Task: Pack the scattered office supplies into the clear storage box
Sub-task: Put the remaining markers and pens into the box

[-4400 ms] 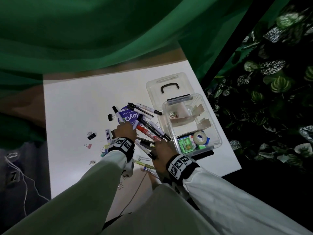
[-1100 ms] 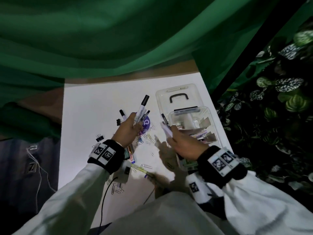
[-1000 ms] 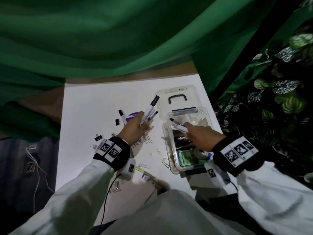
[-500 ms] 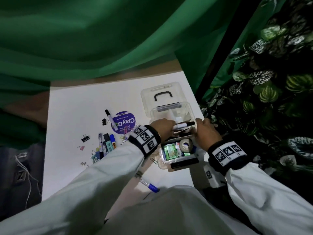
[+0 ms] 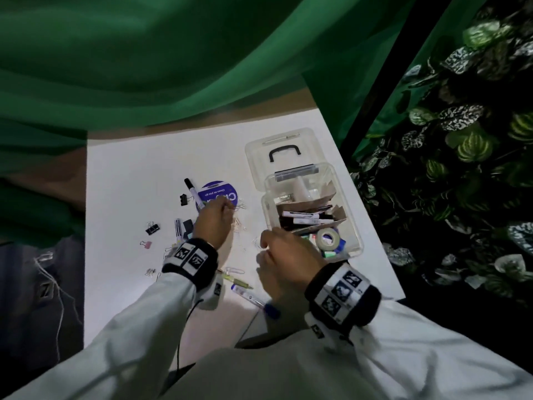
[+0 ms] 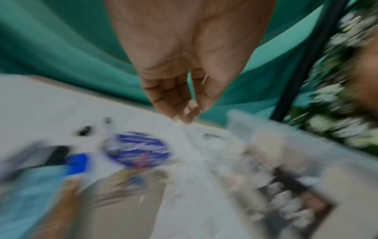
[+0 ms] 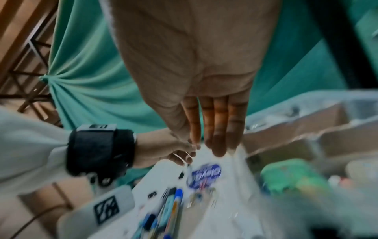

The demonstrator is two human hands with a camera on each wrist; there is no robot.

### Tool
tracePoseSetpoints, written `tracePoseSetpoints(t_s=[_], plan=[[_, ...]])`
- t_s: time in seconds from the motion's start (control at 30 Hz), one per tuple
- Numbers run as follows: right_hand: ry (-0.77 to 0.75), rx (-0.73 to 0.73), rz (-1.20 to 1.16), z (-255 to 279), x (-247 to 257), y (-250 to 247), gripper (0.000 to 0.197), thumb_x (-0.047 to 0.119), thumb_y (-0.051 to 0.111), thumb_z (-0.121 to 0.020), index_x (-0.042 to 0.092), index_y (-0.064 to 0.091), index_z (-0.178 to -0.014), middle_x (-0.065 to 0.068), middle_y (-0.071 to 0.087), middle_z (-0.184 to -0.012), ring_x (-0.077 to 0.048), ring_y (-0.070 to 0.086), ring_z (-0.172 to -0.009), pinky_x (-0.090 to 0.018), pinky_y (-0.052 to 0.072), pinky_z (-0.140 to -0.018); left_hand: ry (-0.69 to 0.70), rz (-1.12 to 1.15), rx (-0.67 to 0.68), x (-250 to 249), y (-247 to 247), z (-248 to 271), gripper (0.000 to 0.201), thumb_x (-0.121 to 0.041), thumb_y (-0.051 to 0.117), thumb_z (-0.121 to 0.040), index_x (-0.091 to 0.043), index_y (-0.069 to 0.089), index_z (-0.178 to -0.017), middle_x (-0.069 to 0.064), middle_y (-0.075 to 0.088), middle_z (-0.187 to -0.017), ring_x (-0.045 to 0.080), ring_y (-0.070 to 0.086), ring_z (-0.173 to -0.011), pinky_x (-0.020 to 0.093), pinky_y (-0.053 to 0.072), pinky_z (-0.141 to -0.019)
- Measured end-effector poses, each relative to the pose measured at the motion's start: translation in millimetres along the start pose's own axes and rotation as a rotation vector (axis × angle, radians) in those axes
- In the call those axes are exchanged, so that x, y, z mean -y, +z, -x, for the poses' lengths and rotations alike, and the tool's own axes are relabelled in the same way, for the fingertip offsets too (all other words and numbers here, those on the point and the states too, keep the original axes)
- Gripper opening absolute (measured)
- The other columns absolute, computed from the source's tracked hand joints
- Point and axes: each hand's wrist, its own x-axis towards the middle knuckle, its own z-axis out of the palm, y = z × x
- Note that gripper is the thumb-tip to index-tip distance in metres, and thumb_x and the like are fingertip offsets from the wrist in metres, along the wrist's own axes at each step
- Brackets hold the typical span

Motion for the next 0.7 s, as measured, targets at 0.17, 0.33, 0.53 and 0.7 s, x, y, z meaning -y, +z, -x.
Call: tracePoseSetpoints(t_s=[0.17, 0.33, 0.53, 0.7], plan=[[-0.033, 0.375, 0.154, -17, 23, 92, 0.031, 0.031, 0.054, -0.092, 0.008, 0.055, -0.113, -0.015, 0.062, -0.111, -0.035, 0.063, -0.098, -0.035, 0.035, -0.069, -0.435, -0.153, -0.021, 81, -13, 20, 0.033, -0.018, 0.055, -0.089, -0.004, 0.048, -0.118, 0.023, 0.048, -0.114, 0.043, 0.056, -0.1, 0.042, 0.044, -0.079], [0.023, 0.537, 0.241, -26, 21, 127, 0.031, 0.023, 0.059, -0.09, 0.005, 0.059, -0.116, -0.016, 0.064, -0.114, -0.034, 0.064, -0.103, -0.037, 0.047, -0.08, -0.534, -0.192, 0.018, 102, 3, 26, 0.063, -0.045, 0.062, -0.084, -0.007, 0.038, -0.128, 0.021, 0.047, -0.12, 0.041, 0.053, -0.108, 0.047, 0.047, -0.086], [0.053, 0.509, 0.294, -33, 21, 133, 0.019, 0.029, 0.06, -0.084, 0.019, 0.064, -0.1, -0.004, 0.069, -0.094, -0.026, 0.068, -0.08, -0.033, 0.054, -0.071, -0.517, -0.158, 0.083, 109, 10, 14, 0.062, -0.047, 0.066, -0.079, -0.011, 0.037, -0.121, 0.014, 0.054, -0.117, 0.033, 0.058, -0.103, 0.04, 0.046, -0.076], [0.026, 0.552, 0.352, -33, 30, 140, 0.022, 0.025, 0.067, -0.076, 0.018, 0.063, -0.096, -0.004, 0.064, -0.09, -0.025, 0.065, -0.078, -0.03, 0.042, -0.062, -0.523, -0.138, 0.132, 109, 13, 5, 0.063, -0.044, 0.07, -0.071, -0.011, 0.039, -0.115, 0.012, 0.054, -0.109, 0.032, 0.059, -0.095, 0.038, 0.049, -0.075]])
